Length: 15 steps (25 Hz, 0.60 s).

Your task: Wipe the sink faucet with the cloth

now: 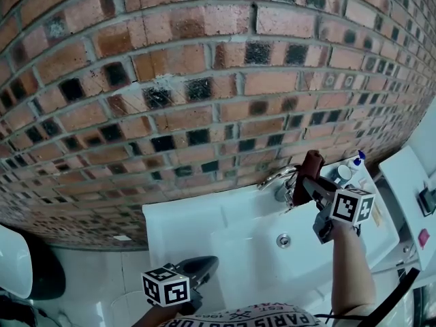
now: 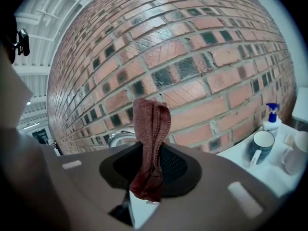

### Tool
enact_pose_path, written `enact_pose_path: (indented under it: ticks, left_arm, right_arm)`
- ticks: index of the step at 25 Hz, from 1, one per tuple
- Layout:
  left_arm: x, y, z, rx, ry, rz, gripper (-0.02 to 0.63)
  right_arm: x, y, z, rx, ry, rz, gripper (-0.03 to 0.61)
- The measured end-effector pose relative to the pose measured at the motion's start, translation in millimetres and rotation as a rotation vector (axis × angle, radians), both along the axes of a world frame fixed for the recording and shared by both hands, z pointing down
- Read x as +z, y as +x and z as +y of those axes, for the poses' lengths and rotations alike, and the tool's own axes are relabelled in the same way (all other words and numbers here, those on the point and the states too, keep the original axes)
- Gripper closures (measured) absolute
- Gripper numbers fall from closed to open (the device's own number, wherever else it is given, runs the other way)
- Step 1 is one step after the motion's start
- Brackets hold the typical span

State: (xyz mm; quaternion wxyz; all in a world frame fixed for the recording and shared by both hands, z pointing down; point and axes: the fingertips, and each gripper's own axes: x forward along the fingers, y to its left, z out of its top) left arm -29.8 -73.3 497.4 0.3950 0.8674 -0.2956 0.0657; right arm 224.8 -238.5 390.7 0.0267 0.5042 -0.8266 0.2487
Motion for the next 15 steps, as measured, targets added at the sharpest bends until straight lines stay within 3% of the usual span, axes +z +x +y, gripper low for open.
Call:
enact_pose_path:
  ticks: [15]
  left_arm:
    - [7.4,-1.2,-3.4,-0.001,-0.023,-0.013,0.607]
  right_arm:
    - [63.8,15.0,-13.6,0.072,-0.131,-0.035,0.485]
